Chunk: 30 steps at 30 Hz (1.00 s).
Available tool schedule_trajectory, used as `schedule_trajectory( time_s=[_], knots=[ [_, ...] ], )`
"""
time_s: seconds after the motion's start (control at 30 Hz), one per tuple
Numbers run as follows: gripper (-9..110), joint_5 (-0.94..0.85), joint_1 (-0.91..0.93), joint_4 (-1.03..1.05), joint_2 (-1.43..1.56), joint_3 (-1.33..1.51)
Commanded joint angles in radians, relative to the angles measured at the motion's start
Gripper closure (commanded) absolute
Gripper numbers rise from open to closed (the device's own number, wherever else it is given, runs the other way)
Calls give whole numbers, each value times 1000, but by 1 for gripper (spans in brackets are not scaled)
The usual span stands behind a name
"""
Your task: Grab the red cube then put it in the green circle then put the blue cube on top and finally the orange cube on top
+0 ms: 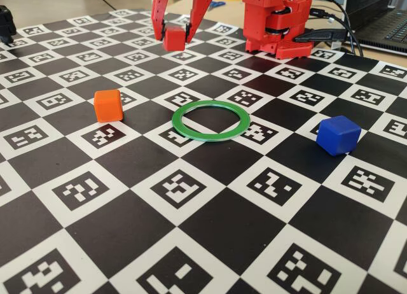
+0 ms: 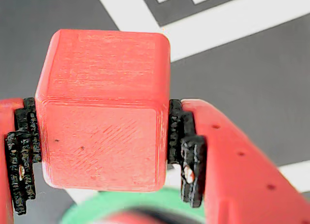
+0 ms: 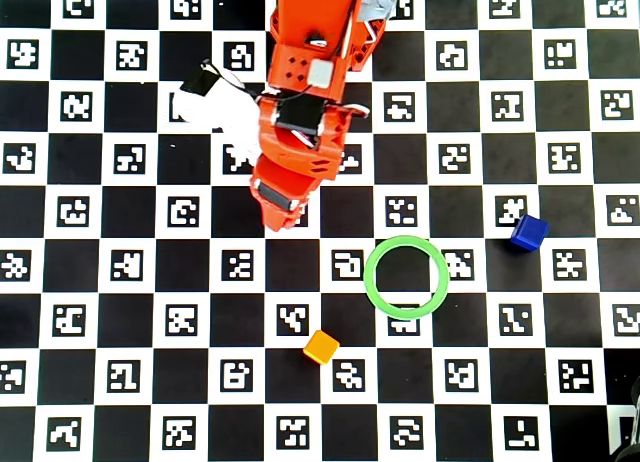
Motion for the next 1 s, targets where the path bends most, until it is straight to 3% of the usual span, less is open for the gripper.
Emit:
schedule_trajectory(
  time_s=[0.0, 0.5, 0.97],
  knots=[
    [101, -2, -60, 71, 66, -166],
    [104, 38, -336, 183, -48, -439],
    [104, 34, -472, 239, -322, -713]
  ],
)
